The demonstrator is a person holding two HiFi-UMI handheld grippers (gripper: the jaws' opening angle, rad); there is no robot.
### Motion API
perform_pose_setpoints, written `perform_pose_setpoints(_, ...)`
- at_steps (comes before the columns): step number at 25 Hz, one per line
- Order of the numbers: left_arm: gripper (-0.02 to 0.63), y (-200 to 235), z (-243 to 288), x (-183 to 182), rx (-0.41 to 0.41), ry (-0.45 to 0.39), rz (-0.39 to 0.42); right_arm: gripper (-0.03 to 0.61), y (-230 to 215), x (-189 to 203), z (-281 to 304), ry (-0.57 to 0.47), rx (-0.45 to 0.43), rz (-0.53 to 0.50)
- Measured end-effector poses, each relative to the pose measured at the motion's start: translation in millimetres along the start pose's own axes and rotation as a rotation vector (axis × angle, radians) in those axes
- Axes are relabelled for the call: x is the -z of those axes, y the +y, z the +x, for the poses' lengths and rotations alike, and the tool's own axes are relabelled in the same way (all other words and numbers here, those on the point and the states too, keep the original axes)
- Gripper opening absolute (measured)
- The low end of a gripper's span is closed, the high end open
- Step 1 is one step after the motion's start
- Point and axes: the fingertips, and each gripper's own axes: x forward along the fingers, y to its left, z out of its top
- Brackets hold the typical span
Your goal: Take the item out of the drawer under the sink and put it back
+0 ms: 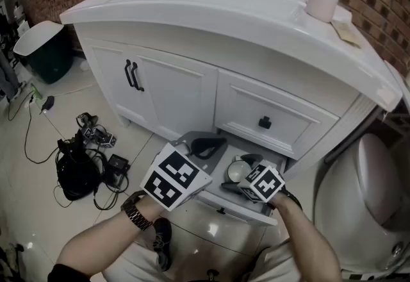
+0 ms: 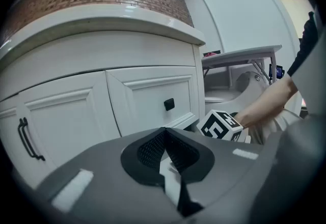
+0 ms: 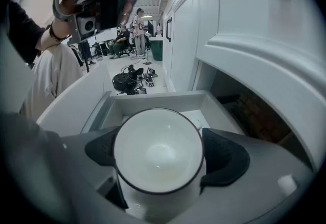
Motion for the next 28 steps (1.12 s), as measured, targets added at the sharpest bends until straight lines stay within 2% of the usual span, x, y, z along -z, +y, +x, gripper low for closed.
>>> perform_pose_setpoints(2,0.02,5.7,-0.5,-0.2,-0.009,-0.011,-0.01,0.419,0.0,-0.3,0.4,0.009,0.021,-0.038)
perform_pose_setpoints(5,0.02,13.1,-2.9,1.5,-0.017,-0.016,-0.055,0.416,0.3,-10.8,-11.8,-0.034,0.057,-0.054)
perform_pose_setpoints(8,0.02,13.6,-4.0,0.6,-0.003,-0.029,-0.111,0.416,8.5,-37.8,-61.6,-0.185,0.095,-0.053)
perform_pose_setpoints(12,0.02,11.9,-7.0,-3.2,0.026,-0.065,-0.148,0.416,23.2,-72.5,-155.8,-0.448,0.206,-0.089)
perform_pose_setpoints(16,0.02,7.1,-11.3,-11.7,0.053,-0.111,-0.17,0.416,37.4,-83.0,-230.7,-0.614,0.315,-0.095)
perform_pose_setpoints(20,0.02,-12.4,-9.4,-19.7,0.101,-0.113,-0.115,0.416,42.5,-78.6,-263.7,-0.685,0.35,-0.095)
perform_pose_setpoints(25,0.02,-27.5,-6.5,-27.1,0.091,-0.13,-0.002,0.416,45.5,-65.8,-264.8,-0.656,0.355,-0.112)
perform_pose_setpoints(28,0.02,-30.7,-3.8,-22.7,0.077,-0.107,0.041,0.416,47.2,-62.4,-264.8,-0.651,0.349,-0.111)
